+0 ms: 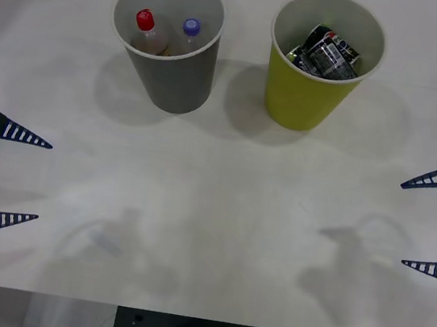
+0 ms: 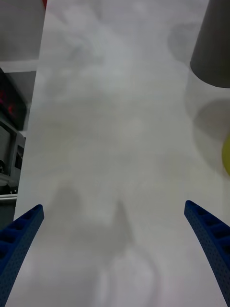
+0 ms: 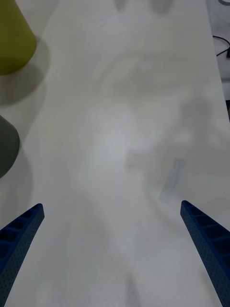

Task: Put the can into the green bin and the plastic bottle into the gray bin

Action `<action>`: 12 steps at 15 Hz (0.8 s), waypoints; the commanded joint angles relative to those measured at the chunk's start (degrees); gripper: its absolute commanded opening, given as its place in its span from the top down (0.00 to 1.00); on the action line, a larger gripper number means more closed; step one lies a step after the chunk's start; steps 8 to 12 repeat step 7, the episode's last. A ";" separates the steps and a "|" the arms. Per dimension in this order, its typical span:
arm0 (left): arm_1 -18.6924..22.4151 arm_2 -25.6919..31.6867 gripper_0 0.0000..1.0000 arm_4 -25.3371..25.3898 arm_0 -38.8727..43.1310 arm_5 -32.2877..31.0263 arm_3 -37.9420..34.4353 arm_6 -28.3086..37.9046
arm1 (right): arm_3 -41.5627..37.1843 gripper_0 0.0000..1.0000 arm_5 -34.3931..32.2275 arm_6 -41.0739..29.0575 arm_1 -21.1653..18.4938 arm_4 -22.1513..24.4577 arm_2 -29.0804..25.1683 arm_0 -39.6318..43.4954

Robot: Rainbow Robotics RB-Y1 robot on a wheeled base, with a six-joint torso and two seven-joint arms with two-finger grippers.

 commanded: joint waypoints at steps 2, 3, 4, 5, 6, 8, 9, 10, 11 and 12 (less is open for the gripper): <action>0.00 0.00 0.02 0.00 0.00 0.00 0.00 0.00 | 0.01 0.00 0.01 0.60 0.19 0.20 -0.04 1.43; 0.00 0.00 0.02 0.00 0.00 0.00 0.00 0.00 | 0.01 0.00 0.01 0.78 0.28 0.20 -0.04 1.52; 0.00 0.00 0.02 0.00 0.00 0.00 0.00 0.00 | 0.01 0.00 0.01 0.78 0.19 0.29 -0.04 1.69; 0.00 0.00 0.02 0.00 0.00 0.00 0.00 0.00 | 0.01 0.00 0.01 0.78 0.28 0.20 -0.04 1.87; 0.00 0.00 0.02 0.00 0.00 0.00 0.00 0.00 | 0.09 0.00 0.01 0.69 0.19 0.20 -0.12 1.96; 0.00 0.00 0.02 0.00 0.00 0.00 0.00 0.00 | 0.36 0.00 0.01 0.69 0.28 0.20 -0.04 1.96; 0.00 0.00 0.02 0.00 0.00 0.00 0.00 0.00 | 0.36 0.00 0.01 0.69 0.28 0.20 -0.04 1.96; 0.00 0.00 0.02 0.00 0.00 0.00 0.00 0.00 | 0.36 0.00 0.01 0.69 0.28 0.20 -0.04 1.96; 0.00 0.00 0.02 0.00 0.00 0.00 0.00 0.00 | 0.36 0.00 0.01 0.69 0.28 0.20 -0.04 1.96; 0.00 0.00 0.02 0.00 0.00 0.00 0.00 0.00 | 0.36 0.00 0.01 0.69 0.28 0.20 -0.04 1.96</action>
